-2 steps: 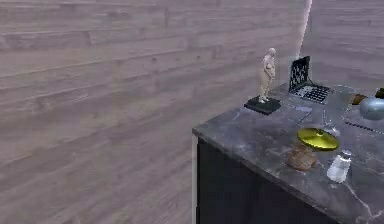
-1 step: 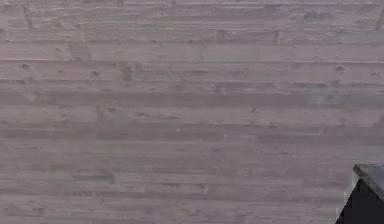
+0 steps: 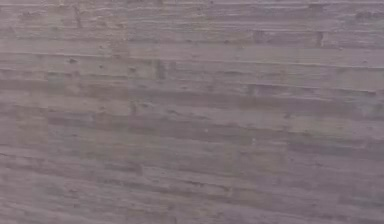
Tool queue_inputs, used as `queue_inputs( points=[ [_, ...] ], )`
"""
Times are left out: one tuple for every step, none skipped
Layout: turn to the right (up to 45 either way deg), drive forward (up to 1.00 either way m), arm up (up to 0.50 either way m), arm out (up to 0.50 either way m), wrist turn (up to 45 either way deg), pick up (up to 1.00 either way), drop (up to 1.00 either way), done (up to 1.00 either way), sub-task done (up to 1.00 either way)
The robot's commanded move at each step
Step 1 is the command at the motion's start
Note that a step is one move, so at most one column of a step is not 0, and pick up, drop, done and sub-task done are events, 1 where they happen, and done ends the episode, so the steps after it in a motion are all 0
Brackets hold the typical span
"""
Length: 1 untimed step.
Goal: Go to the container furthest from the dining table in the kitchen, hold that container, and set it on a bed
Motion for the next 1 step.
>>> queue_inputs(
  points=[
    [45.0, 0.0, 0.0, 0.0, 0.0, 0.0, 0.0, 0.0, 0.0]
  ],
)
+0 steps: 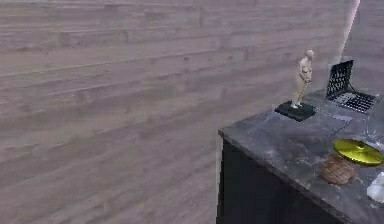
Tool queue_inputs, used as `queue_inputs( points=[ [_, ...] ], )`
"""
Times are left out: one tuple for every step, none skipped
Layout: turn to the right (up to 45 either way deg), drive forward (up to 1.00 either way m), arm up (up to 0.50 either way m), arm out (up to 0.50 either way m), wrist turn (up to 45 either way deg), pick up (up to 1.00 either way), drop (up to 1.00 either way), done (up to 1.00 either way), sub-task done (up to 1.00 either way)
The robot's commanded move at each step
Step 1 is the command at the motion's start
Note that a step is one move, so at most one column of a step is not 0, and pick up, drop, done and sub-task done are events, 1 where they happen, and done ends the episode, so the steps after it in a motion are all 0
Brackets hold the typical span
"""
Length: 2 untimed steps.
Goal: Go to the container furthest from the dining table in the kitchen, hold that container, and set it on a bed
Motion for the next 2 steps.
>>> queue_inputs(
  points=[
    [45.0, 0.0, 0.0, 0.0, 0.0, 0.0, 0.0, 0.0, 0.0],
    [18.0, 0.0, 0.0, 0.0, 0.0, 0.0, 0.0, 0.0, 0.0]
  ],
)
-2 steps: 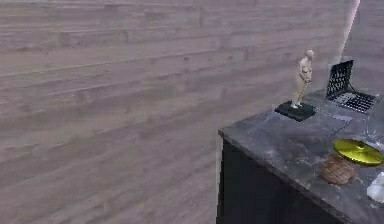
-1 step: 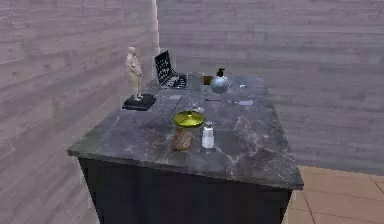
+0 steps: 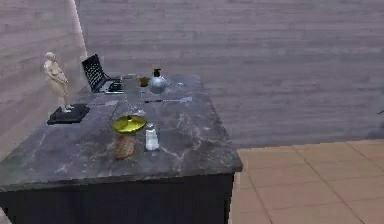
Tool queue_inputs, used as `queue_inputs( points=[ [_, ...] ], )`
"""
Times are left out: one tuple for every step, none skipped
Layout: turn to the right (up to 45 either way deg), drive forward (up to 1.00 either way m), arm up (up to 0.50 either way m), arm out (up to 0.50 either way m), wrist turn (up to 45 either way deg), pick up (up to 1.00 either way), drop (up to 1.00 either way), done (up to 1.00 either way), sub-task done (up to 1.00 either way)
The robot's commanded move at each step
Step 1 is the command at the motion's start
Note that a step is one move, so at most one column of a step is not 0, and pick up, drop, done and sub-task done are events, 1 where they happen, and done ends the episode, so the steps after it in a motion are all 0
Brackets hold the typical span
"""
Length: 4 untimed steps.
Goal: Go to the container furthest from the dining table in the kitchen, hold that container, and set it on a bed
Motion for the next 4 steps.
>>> queue_inputs(
  points=[
    [0.0, 0.35, 0.0, 0.0, 0.0, 0.0, 0.0, 0.0, 0.0],
    [-45.0, 0.0, 0.0, 0.0, 0.0, 0.0, 0.0, 0.0, 0.0],
    [-45.0, 0.0, 0.0, 0.0, 0.0, 0.0, 0.0, 0.0, 0.0],
    [-24.0, 0.0, 0.0, 0.0, 0.0, 0.0, 0.0, 0.0, 0.0]
  ],
)
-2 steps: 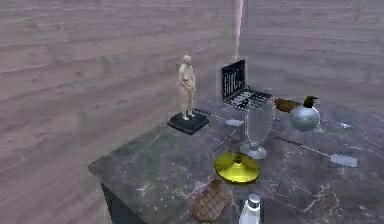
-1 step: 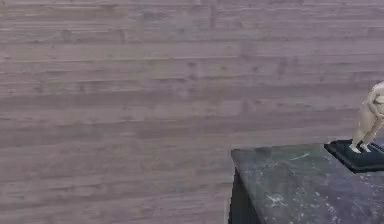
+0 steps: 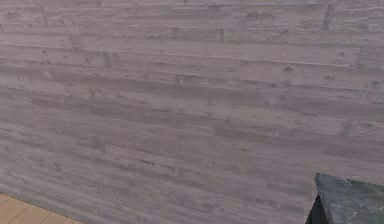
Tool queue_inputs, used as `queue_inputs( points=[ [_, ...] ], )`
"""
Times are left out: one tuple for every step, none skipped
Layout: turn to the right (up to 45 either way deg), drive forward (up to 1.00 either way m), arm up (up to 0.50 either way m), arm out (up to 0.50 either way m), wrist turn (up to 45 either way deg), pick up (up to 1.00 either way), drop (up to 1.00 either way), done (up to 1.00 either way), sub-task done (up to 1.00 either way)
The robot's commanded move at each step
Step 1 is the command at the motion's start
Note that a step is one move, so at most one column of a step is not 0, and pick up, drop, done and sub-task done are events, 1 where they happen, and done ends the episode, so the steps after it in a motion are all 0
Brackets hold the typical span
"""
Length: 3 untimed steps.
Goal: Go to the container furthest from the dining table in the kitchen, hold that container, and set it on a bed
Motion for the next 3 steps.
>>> queue_inputs(
  points=[
    [0.0, 0.0, 0.5, 0.0, 0.0, 0.0, 0.0, 0.0, 0.0],
    [0.0, 0.0, 0.38, 0.0, 0.0, 0.0, 0.0, 0.0, 0.0],
    [0.0, 0.0, 0.0, 0.2, 0.0, 0.0, 0.0, 0.0, 0.0]
  ],
)
